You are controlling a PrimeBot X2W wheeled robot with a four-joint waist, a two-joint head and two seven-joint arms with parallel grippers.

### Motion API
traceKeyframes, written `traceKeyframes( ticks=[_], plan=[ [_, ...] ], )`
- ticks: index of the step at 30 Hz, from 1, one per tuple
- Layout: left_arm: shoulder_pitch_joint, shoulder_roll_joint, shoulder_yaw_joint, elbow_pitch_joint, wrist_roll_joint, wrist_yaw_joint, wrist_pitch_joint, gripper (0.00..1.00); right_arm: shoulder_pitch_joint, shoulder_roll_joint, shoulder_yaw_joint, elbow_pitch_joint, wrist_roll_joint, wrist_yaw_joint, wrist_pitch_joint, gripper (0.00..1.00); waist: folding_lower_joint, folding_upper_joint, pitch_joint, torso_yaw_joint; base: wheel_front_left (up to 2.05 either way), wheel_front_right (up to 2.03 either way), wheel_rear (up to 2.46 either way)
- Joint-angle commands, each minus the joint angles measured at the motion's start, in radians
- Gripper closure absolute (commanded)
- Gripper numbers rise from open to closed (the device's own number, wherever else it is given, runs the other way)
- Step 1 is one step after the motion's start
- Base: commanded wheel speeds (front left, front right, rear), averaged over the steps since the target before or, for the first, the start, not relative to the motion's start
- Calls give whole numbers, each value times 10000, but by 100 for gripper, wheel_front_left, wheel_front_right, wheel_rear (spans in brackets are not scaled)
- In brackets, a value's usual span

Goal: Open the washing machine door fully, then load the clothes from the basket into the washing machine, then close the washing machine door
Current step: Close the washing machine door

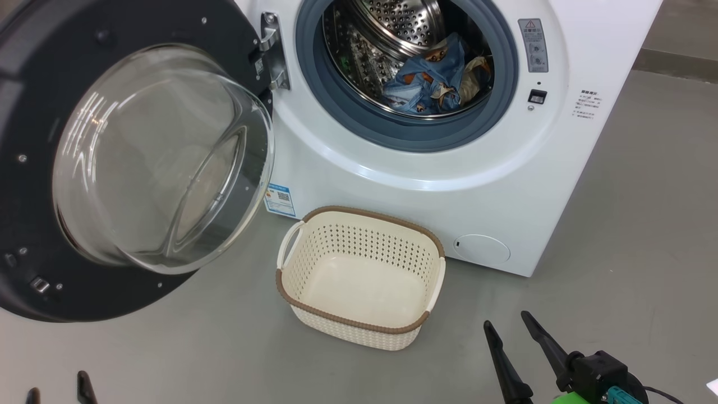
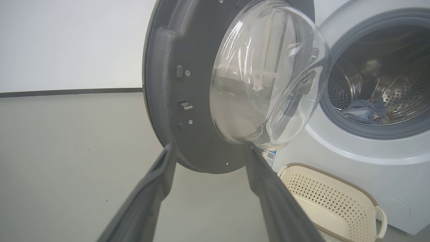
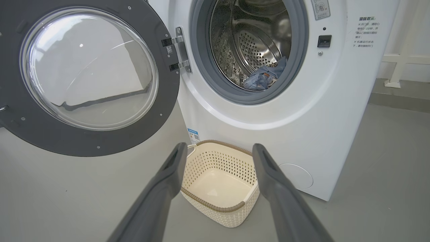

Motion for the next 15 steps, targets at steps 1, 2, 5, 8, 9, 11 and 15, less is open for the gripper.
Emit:
traceKeyframes(
  ticks=[1,2,5,8,9,11,15],
  plan=[
    [-224,93,349,-252,68,26,-36,53,-178,3,290,-220,37,16,-49,0,0,0,3,3,0,0,0],
    [-221,93,337,-213,50,0,-36,87,-175,3,293,-220,39,16,-49,0,0,0,-1,5,0,0,0],
    [-251,93,356,-153,-199,-51,-36,100,-166,3,290,-227,44,16,-49,0,0,0,8,18,0,0,0],
    [-358,93,496,-152,-573,-181,-36,100,-156,3,266,-239,44,16,-49,0,0,0,13,48,0,0,0],
    [-418,93,633,-141,-678,-235,-36,100,-150,3,252,-244,47,16,-49,0,0,0,14,61,0,0,0],
    [-575,93,952,-193,-653,-444,-36,100,-141,3,232,-252,42,16,-49,0,0,0,26,76,0,0,0],
    [-1059,106,1772,-188,-869,-914,-36,100,-132,3,193,-268,22,16,-49,0,0,0,49,91,0,0,0]
  ],
)
